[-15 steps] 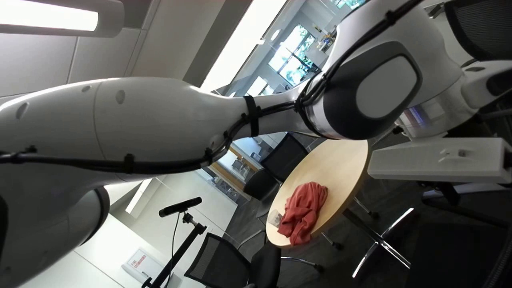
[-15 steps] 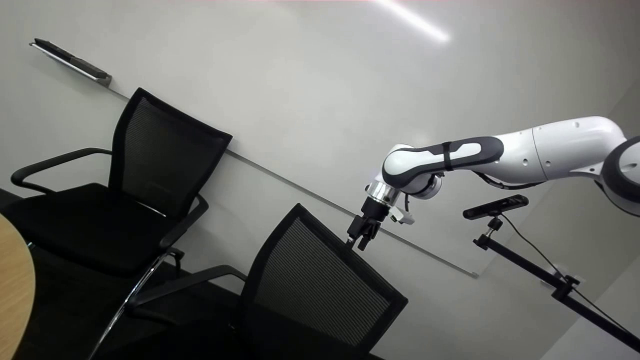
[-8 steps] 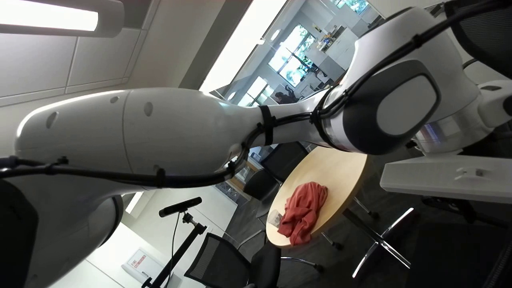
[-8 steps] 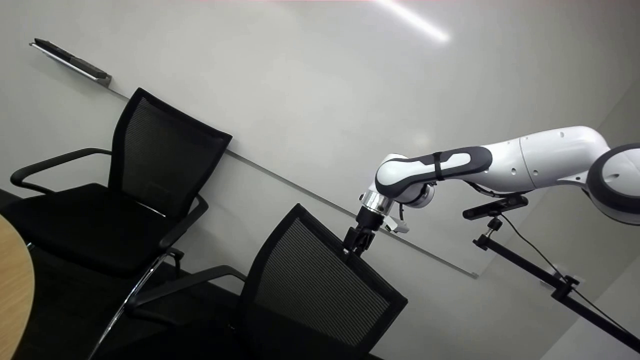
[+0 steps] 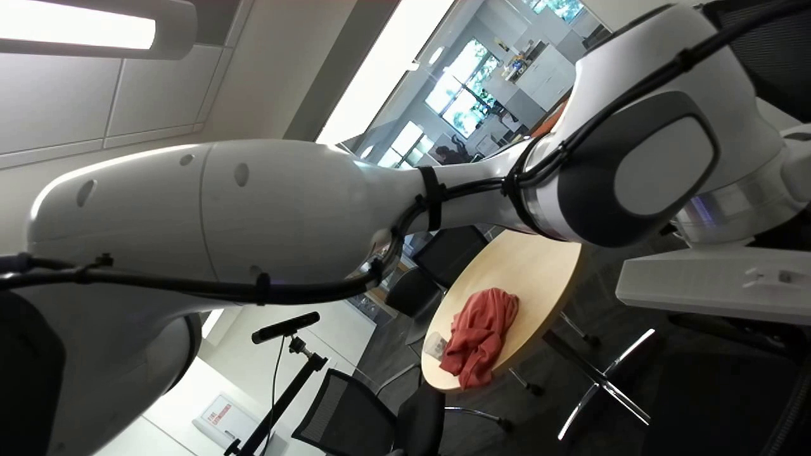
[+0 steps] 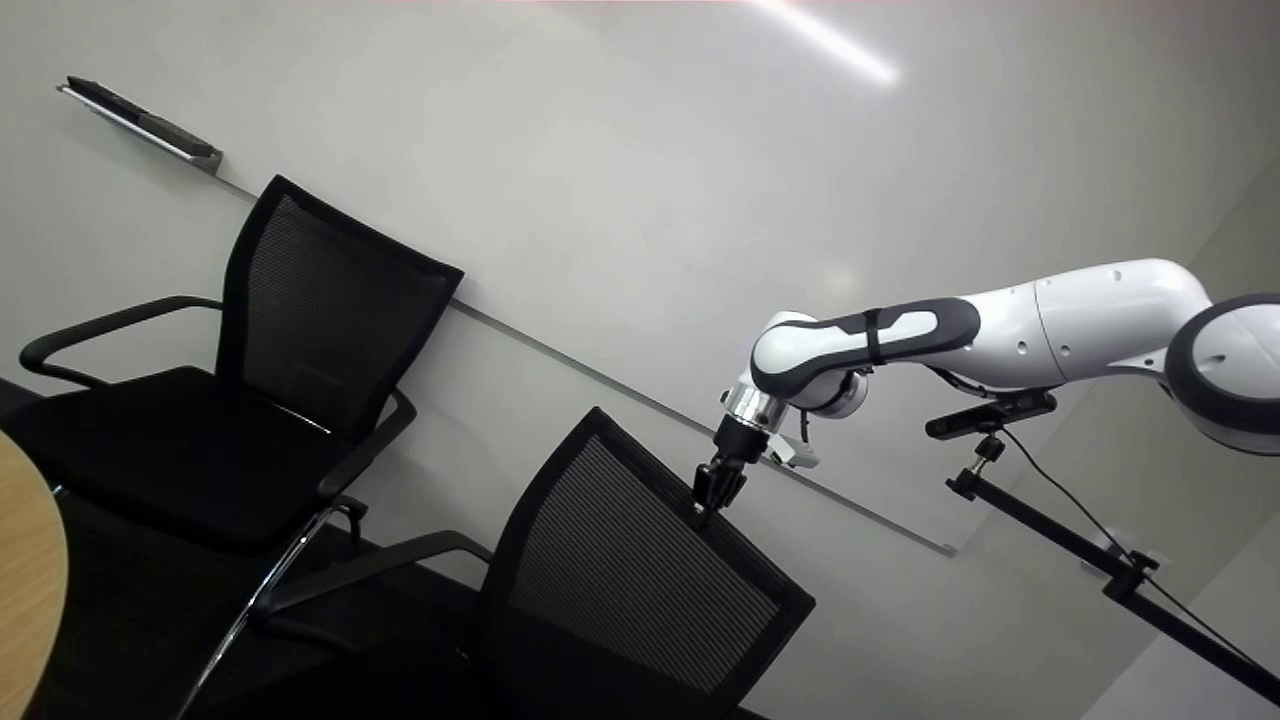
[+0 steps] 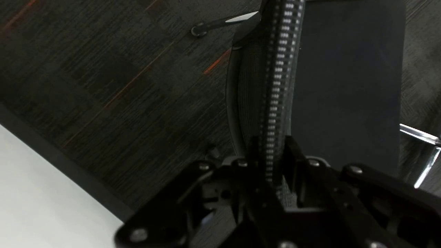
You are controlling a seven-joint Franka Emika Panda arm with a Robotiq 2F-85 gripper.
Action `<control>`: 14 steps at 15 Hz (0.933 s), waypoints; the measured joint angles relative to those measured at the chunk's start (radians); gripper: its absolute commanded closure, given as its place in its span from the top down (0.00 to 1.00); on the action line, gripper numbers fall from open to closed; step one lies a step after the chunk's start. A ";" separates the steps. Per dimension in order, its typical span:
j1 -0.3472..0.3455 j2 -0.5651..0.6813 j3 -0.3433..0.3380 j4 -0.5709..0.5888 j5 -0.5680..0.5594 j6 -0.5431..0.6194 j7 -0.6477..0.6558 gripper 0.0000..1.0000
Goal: Push the black chair on the right forward
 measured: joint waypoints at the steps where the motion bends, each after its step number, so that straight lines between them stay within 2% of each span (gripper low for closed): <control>1: 0.000 0.002 0.000 0.001 0.000 0.000 0.000 0.00; 7: 0.024 0.008 0.008 0.012 -0.054 -0.039 -0.071 0.02; 14: 0.104 0.008 0.063 0.012 -0.099 -0.137 -0.150 0.02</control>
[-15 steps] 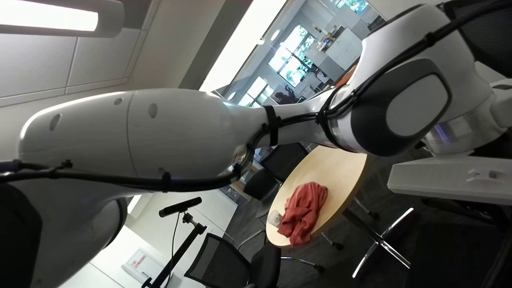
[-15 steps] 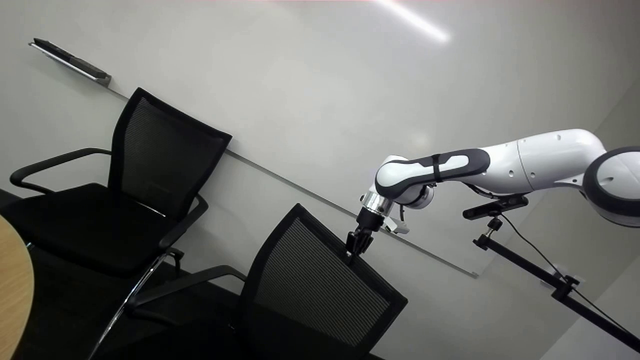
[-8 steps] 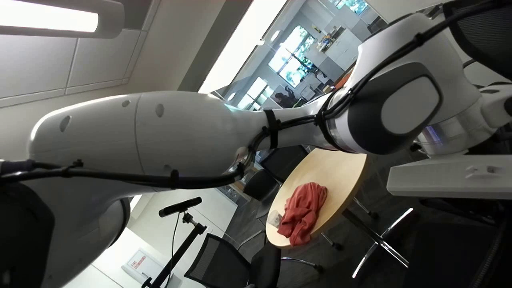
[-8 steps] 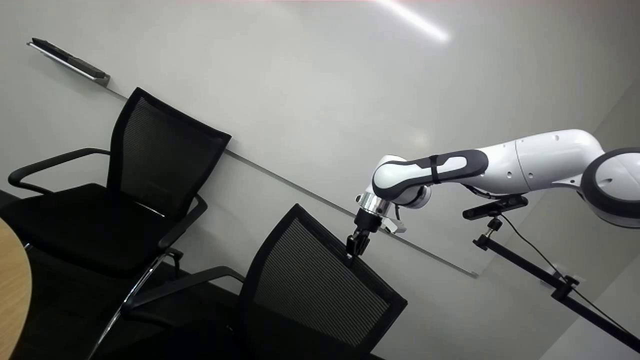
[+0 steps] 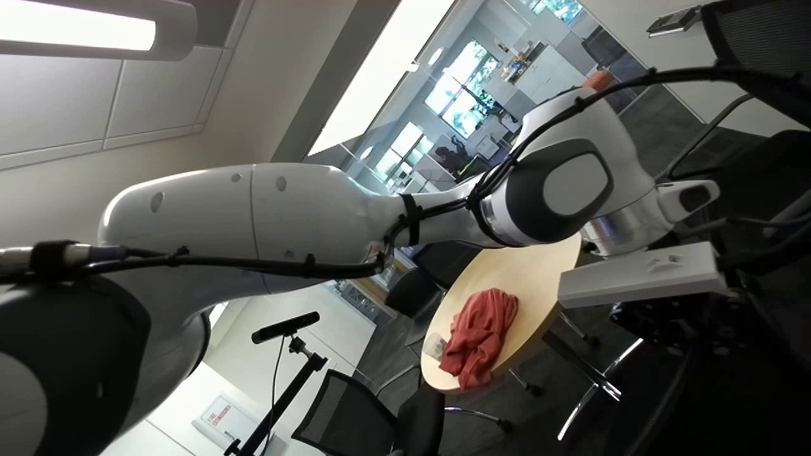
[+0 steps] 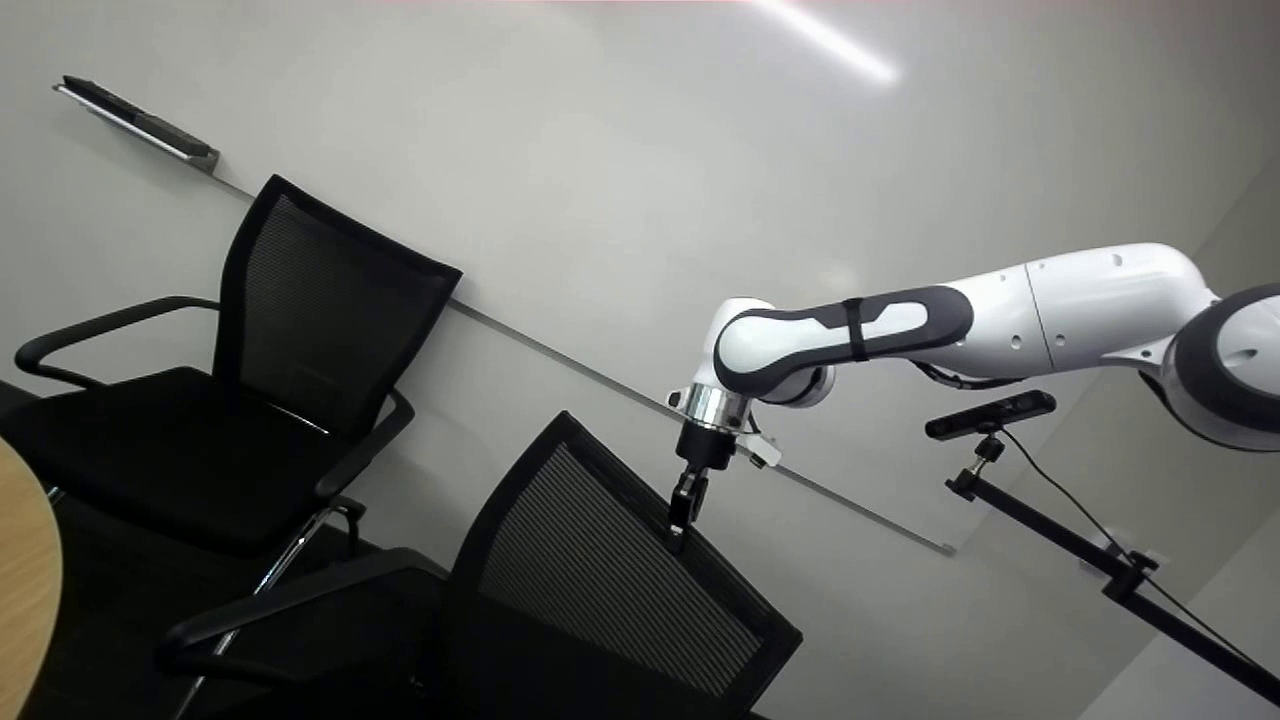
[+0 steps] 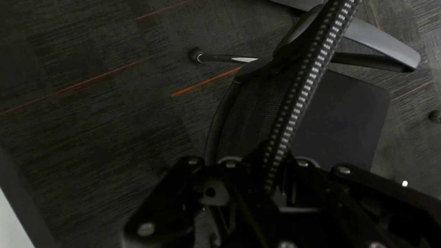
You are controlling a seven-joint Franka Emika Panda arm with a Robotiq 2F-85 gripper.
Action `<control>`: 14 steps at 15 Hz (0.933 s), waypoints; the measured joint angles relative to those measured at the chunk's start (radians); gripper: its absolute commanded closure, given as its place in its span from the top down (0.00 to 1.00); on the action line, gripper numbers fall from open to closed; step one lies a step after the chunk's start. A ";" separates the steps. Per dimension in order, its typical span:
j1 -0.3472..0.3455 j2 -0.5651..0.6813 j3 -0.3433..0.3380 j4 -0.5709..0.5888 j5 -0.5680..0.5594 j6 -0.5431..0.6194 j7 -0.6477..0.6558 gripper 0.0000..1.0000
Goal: Push the black chair on the right forward
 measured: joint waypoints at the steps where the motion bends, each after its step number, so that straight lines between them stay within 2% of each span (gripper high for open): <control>1: 0.015 0.000 0.009 0.001 -0.001 0.001 -0.004 0.02; 7: 0.098 0.014 0.070 0.015 -0.001 0.005 -0.005 0.02; 14: 0.171 0.051 0.109 0.072 -0.001 0.004 -0.005 0.02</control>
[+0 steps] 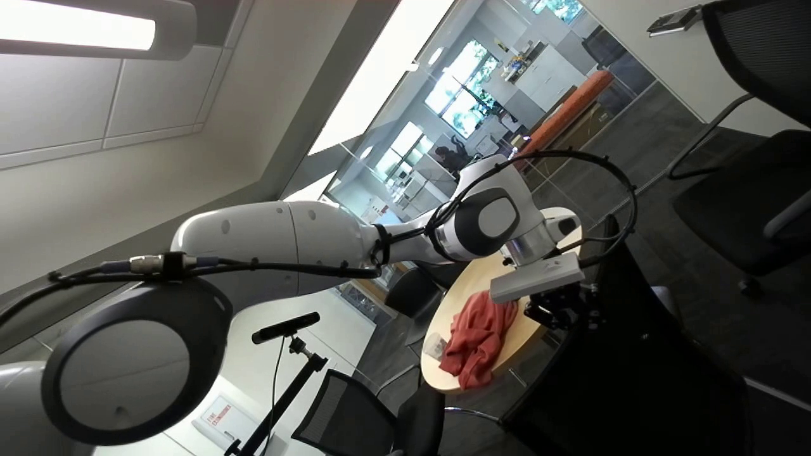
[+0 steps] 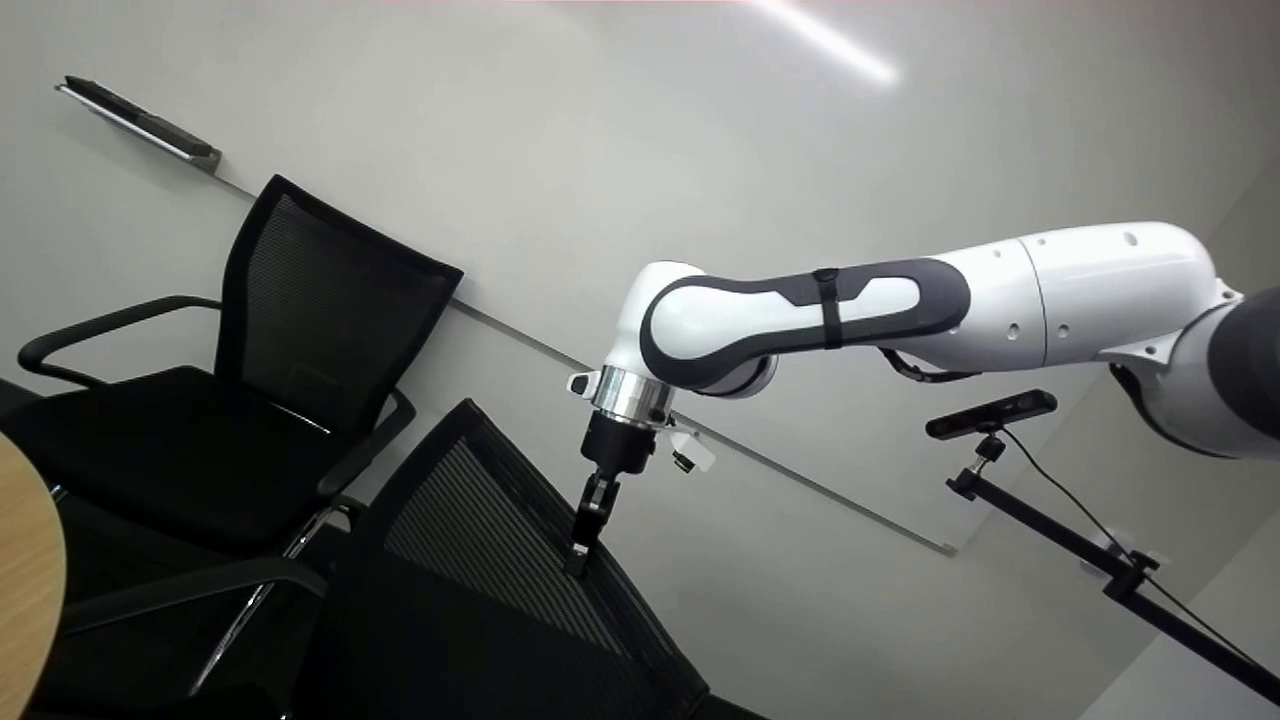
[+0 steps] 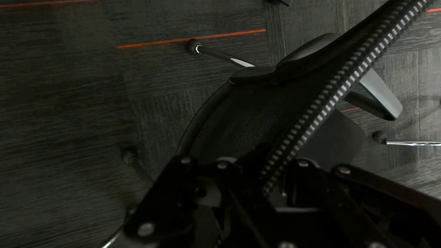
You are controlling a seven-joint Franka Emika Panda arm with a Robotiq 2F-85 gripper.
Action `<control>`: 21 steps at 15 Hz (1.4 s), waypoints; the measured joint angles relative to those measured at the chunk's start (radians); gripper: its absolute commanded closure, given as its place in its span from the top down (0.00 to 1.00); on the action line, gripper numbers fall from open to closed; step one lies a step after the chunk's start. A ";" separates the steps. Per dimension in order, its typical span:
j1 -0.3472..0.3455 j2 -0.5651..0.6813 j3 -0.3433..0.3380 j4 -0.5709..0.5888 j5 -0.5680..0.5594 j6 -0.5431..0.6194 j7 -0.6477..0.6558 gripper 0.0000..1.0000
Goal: Push the black chair on the right forward
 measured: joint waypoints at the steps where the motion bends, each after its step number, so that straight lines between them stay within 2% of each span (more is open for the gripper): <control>1: 0.009 0.006 0.004 0.011 0.000 0.000 0.000 0.02; 4: 0.033 0.028 0.017 0.045 0.001 -0.003 0.007 0.02; 5: 0.040 0.034 0.021 0.056 0.002 -0.004 0.011 0.32; 6: 0.046 0.039 0.023 0.065 0.002 -0.004 0.022 0.33; 8: 0.054 0.041 0.022 0.071 -0.001 -0.001 0.027 0.46; 12: 0.055 0.007 0.016 0.040 -0.007 0.003 0.021 0.77; 15: 0.051 -0.096 0.014 -0.041 -0.004 0.007 0.028 0.99; 21: 0.048 -0.388 -0.011 -0.281 -0.001 0.014 0.081 1.00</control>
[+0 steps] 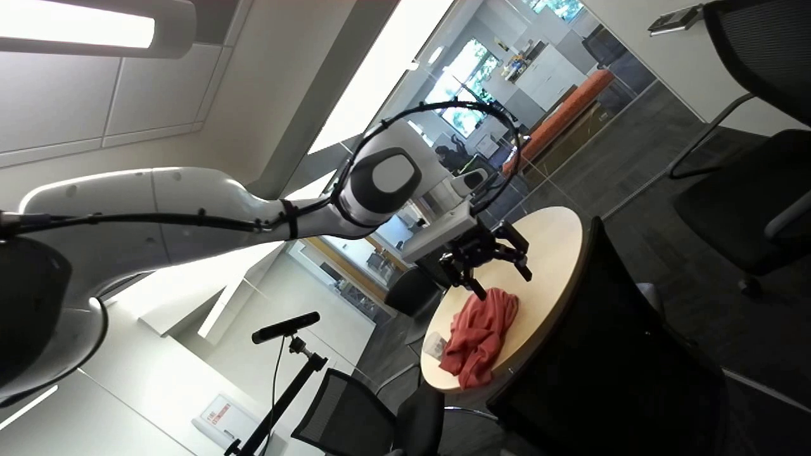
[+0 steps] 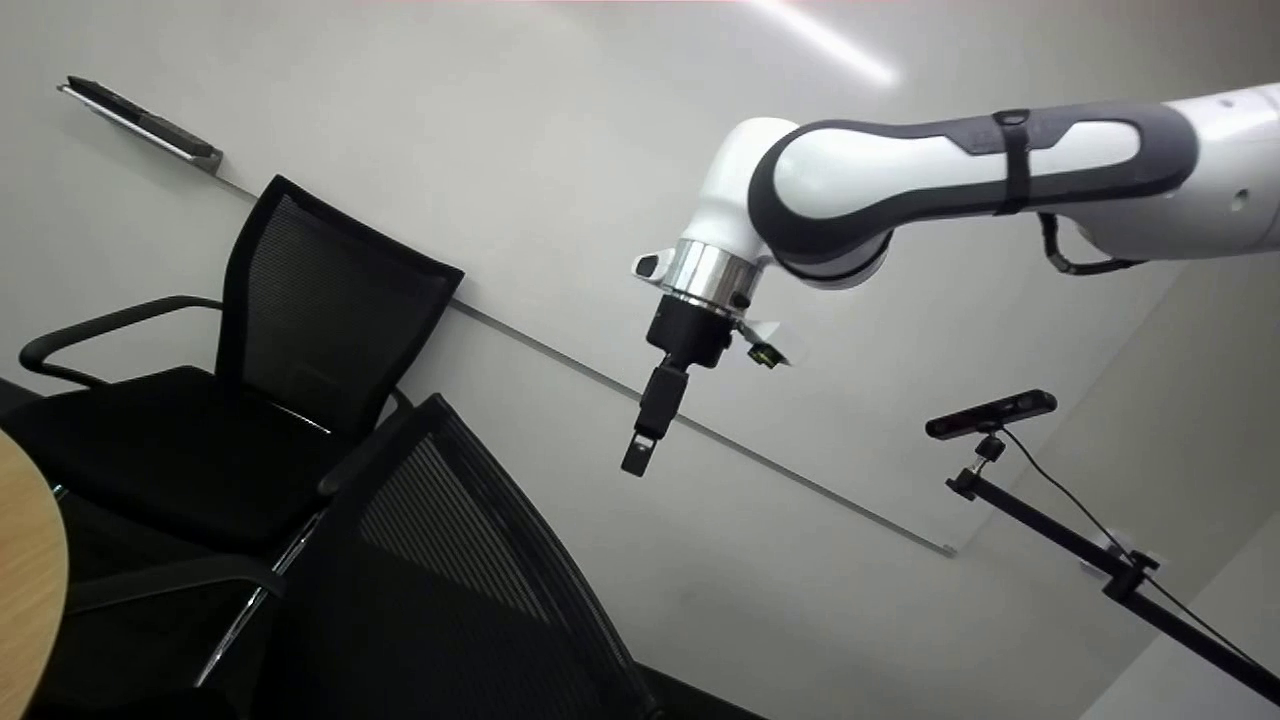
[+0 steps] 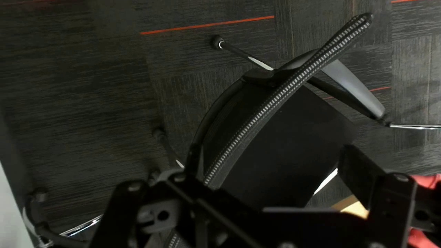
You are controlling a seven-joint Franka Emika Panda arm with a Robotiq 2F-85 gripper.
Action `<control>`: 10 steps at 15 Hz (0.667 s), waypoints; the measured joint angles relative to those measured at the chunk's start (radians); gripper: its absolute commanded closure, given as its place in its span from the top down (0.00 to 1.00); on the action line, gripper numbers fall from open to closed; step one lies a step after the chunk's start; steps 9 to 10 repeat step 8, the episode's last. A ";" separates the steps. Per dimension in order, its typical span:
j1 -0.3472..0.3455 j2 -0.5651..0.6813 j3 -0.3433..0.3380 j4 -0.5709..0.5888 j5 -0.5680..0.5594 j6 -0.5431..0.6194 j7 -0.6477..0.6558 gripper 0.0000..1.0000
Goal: Push the black chair on the right forward
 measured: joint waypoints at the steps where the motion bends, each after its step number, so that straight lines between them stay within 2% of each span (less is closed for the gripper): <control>1: 0.000 -0.047 -0.008 -0.041 0.000 0.001 0.006 1.00; 6: 0.000 -0.216 -0.042 -0.201 0.000 0.002 0.009 1.00; 10: 0.000 -0.246 -0.049 -0.236 0.000 0.003 0.009 1.00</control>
